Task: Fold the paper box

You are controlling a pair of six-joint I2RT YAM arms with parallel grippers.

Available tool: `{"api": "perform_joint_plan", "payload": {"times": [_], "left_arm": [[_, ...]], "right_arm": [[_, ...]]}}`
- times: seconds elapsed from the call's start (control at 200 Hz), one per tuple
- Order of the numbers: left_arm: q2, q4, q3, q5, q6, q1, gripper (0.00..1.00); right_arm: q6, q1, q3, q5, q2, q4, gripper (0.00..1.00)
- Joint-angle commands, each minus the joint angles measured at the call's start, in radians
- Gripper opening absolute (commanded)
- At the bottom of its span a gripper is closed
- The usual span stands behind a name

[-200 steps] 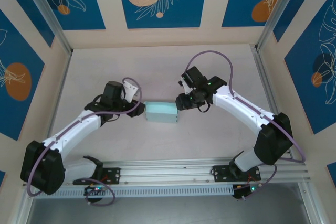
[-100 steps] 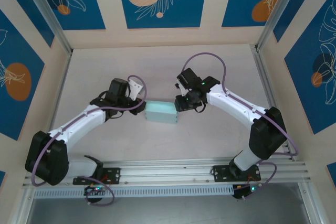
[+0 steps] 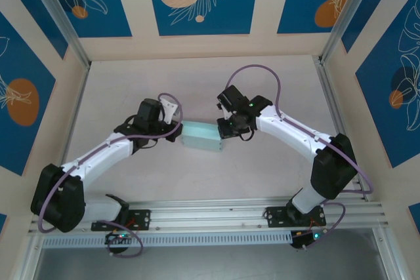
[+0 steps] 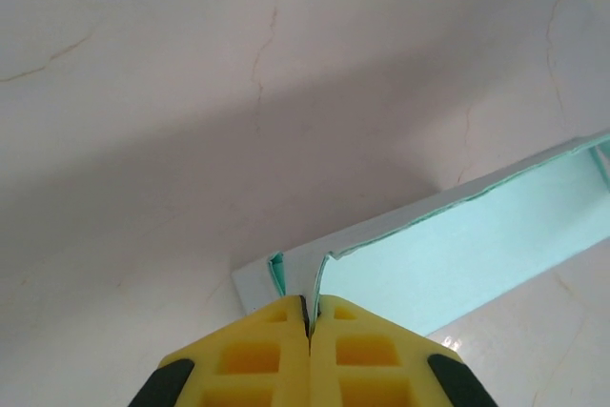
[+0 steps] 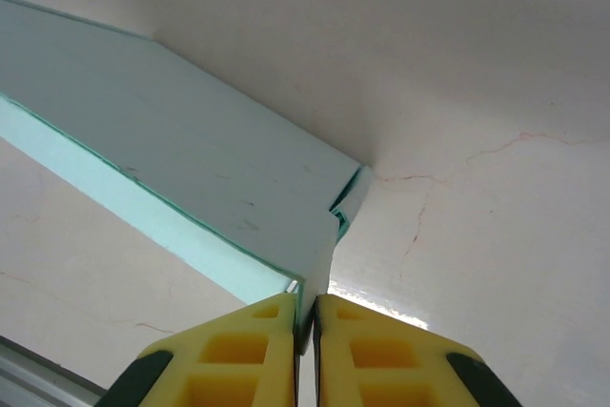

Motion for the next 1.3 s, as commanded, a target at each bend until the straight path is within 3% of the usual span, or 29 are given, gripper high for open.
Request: {"api": "perform_joint_plan", "payload": {"times": [0.0,0.285,0.51,0.64,1.015,1.295], "left_arm": [[-0.057,0.119,-0.042,-0.024,-0.099,-0.039,0.00],[-0.095,0.142,-0.082,-0.133,-0.139,-0.117,0.00],[-0.078,0.141,-0.097,-0.176,-0.148,-0.154,0.00],[-0.069,0.141,-0.097,-0.182,-0.149,-0.161,0.00],[-0.081,0.117,-0.078,-0.210,-0.148,-0.162,0.00],[-0.076,0.125,-0.086,-0.209,-0.173,-0.162,0.00]], "right_arm": [[0.073,0.023,0.033,0.026,0.007,0.015,0.14],[0.165,0.028,0.044,0.053,0.019,0.051,0.11],[0.191,0.028,0.071,-0.030,0.027,0.096,0.11],[0.191,0.031,0.084,-0.074,0.037,0.114,0.12],[0.120,0.048,0.045,0.054,0.058,0.044,0.07],[0.134,0.049,-0.011,-0.016,0.063,0.115,0.06]]}}
